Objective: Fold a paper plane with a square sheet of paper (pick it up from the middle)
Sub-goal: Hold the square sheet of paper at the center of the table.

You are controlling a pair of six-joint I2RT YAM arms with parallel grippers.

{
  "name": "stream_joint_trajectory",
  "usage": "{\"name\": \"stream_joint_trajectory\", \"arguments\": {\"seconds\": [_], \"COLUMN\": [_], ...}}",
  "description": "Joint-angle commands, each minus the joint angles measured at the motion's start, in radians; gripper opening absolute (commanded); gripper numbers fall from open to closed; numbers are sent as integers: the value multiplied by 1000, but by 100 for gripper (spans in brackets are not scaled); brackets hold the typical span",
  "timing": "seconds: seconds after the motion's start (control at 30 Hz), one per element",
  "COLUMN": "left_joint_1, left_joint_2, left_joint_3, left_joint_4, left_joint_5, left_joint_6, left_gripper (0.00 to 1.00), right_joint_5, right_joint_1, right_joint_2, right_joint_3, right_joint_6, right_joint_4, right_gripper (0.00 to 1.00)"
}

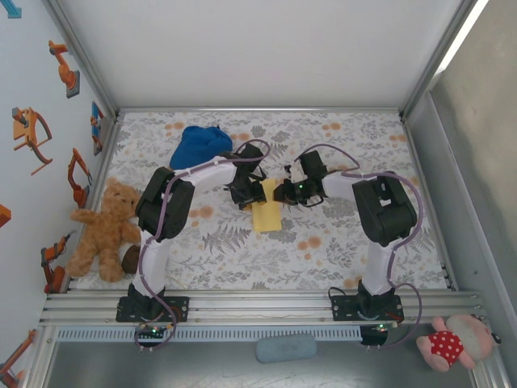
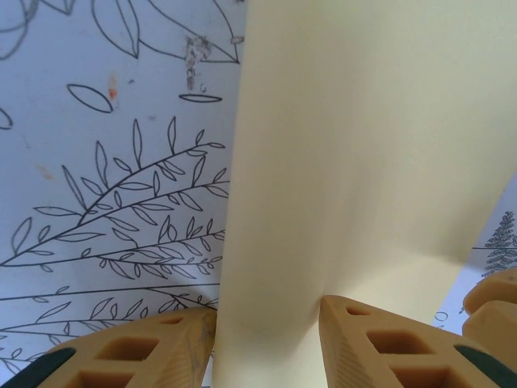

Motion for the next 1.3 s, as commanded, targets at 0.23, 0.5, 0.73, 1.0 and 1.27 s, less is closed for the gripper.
{"name": "stream_joint_trajectory", "arguments": {"seconds": [0.23, 0.5, 0.73, 1.0, 1.27], "left_joint_1": [-31, -30, -28, -3, 16], "left_joint_2": [260, 250, 200, 20, -162], "left_joint_3": [-115, -123, -131, -117, -51], "left_joint_4": [44, 53, 71, 87, 42], "left_joint_5": [-36, -33, -37, -55, -163], "left_joint_6": [31, 28, 38, 81, 140], "left_gripper": [43, 43, 43, 43, 48], "right_joint_5": [-17, 68, 164, 200, 236], "right_joint_1": [15, 15, 16, 14, 14], "right_joint_2": [51, 78, 124, 151, 156], "right_joint_3": [41, 59, 53, -20, -45], "right_joint_6": [4, -33, -40, -20, -21], "right_joint_4": [-19, -110, -197, -185, -158], "right_gripper": [8, 6, 3, 3, 2]}}
